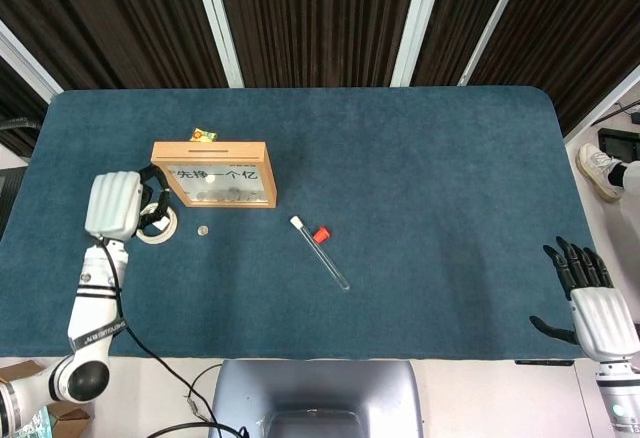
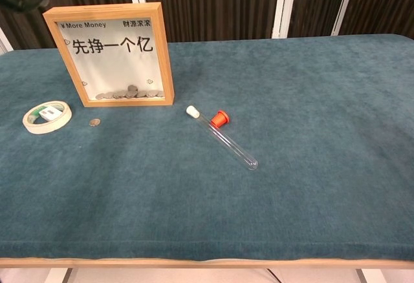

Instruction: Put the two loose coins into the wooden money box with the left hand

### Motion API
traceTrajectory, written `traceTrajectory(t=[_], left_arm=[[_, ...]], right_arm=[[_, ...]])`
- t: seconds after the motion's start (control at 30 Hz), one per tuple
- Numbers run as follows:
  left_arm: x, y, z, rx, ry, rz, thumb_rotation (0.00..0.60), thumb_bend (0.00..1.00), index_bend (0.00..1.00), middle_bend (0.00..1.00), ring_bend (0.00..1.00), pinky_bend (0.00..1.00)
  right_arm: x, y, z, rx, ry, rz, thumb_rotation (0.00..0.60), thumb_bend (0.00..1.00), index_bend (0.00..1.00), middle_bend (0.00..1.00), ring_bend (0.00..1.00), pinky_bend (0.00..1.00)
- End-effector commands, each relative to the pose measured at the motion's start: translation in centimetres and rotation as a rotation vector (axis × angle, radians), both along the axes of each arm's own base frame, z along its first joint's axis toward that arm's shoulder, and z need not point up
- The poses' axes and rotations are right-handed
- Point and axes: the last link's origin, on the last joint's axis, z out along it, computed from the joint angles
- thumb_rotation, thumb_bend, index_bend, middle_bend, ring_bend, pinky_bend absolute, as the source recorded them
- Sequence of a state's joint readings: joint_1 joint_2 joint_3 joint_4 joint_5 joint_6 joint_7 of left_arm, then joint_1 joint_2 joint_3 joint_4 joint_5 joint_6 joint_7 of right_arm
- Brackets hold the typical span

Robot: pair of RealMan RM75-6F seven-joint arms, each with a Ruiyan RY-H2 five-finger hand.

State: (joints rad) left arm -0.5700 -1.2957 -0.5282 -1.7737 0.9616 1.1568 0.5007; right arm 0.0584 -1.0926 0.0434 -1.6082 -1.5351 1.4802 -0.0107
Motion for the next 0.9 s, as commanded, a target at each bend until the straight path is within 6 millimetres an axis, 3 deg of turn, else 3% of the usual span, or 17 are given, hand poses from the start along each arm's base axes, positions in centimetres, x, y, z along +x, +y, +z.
traceTrajectory(t=[0.03,0.23,0.43,0.63,0.9], left_arm=[[3.1,4.6,1.5,-0.023,-0.038,0.008,0.6,0.59,0.69,1.0,1.0,1.0],[4.9,8.1,0.6,-0.033,-0.034,0.035,0.6,0.59,0.68,1.0,1.0,1.0],[5.1,10.4,-0.7,-0.056,-0.03,0.088,0.6,0.58,0.68,1.0,1.0,1.0],[4.7,11.1,-1.1,-0.06,-0.032,0.119,0.6,0.58,0.68,1.0,1.0,1.0],[4.6,10.7,-1.2,-0.066,-0.014,0.127,0.6,0.58,0.68,1.0,1.0,1.0]], right_arm=[[-0.1,-0.3,0.2,-0.007,-0.007,-0.007,0.6,0.11,0.0,0.0,0.0,0.0],[-0.5,-0.6,1.1,-0.034,-0.032,-0.028,0.6,0.11,0.0,0.0,0.0,0.0],[-0.9,-0.9,1.4,-0.035,-0.043,-0.044,0.6,0.11,0.0,0.0,0.0,0.0],[-1.1,-1.2,1.5,-0.032,-0.043,-0.056,0.6,0.11,0.0,0.0,0.0,0.0],[-1.0,-0.9,1.6,-0.04,-0.051,-0.047,0.6,0.11,0.0,0.0,0.0,0.0]])
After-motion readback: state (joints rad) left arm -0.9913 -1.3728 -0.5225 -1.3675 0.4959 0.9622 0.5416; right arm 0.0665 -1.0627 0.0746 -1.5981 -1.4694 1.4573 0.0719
